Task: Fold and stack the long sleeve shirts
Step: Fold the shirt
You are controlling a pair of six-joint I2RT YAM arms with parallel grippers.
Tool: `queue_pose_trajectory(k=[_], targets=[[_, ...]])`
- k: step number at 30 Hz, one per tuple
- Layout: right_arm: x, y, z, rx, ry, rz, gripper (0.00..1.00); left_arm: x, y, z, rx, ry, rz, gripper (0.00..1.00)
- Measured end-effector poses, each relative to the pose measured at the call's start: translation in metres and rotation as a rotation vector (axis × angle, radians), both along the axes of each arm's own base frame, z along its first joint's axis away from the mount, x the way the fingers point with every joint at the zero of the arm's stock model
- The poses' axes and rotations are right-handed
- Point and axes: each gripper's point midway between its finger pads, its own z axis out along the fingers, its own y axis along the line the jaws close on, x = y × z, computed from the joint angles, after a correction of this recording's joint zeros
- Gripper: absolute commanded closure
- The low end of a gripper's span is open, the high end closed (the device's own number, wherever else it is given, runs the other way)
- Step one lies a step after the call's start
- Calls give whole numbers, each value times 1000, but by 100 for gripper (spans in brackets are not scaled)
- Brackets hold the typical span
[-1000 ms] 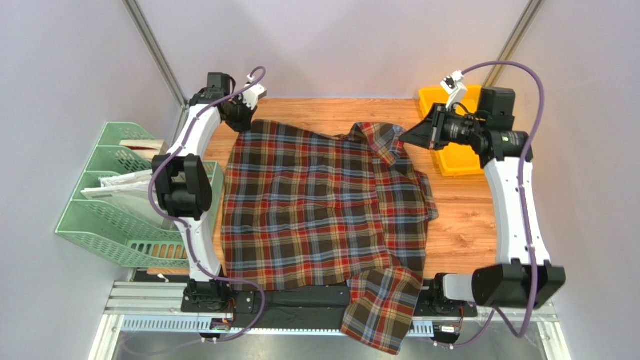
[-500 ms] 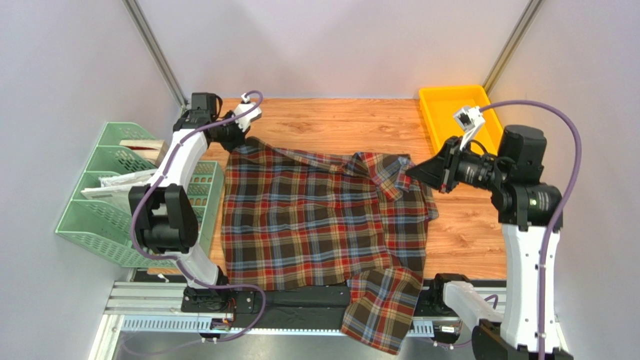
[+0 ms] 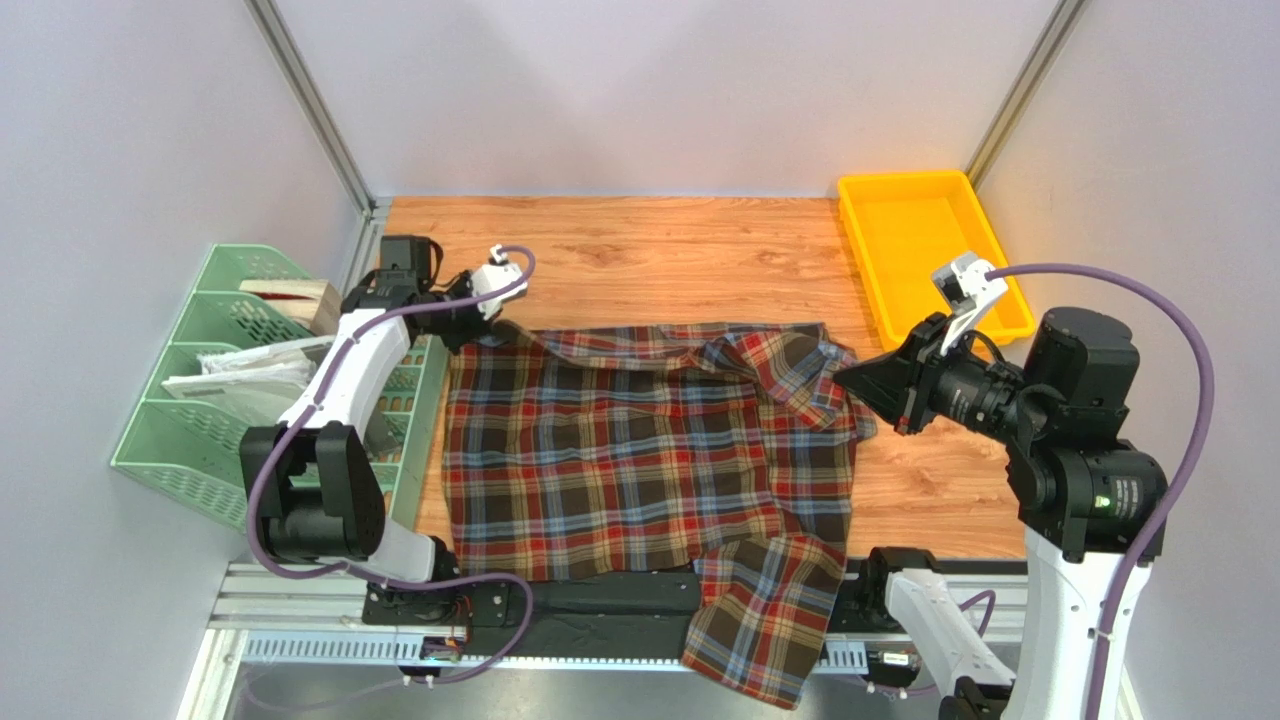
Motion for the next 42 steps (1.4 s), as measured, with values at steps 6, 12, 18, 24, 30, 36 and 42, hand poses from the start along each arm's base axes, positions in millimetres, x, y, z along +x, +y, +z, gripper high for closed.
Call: queue_pose_trajectory(k=[6, 12, 18, 24, 30, 36, 42], targets=[[9, -1, -40, -29, 101, 35, 100, -11, 9, -33, 62, 68, -6, 66], [15, 1, -89, -28, 258, 83, 100, -21, 16, -38, 75, 99, -29, 56], [13, 12, -94, -19, 264, 154, 100, -31, 8, -18, 16, 96, -31, 51], [12, 40, -95, -3, 250, 266, 100, -46, -34, 41, -243, 76, -10, 34], [44, 59, -108, 69, 343, 254, 100, -106, -112, 130, -420, -101, -155, 24], [74, 77, -133, 199, 533, 190, 100, -170, -167, 164, -480, -184, -257, 20], [85, 88, -133, 332, 657, 144, 100, -177, -218, 138, -415, -82, -222, 13]])
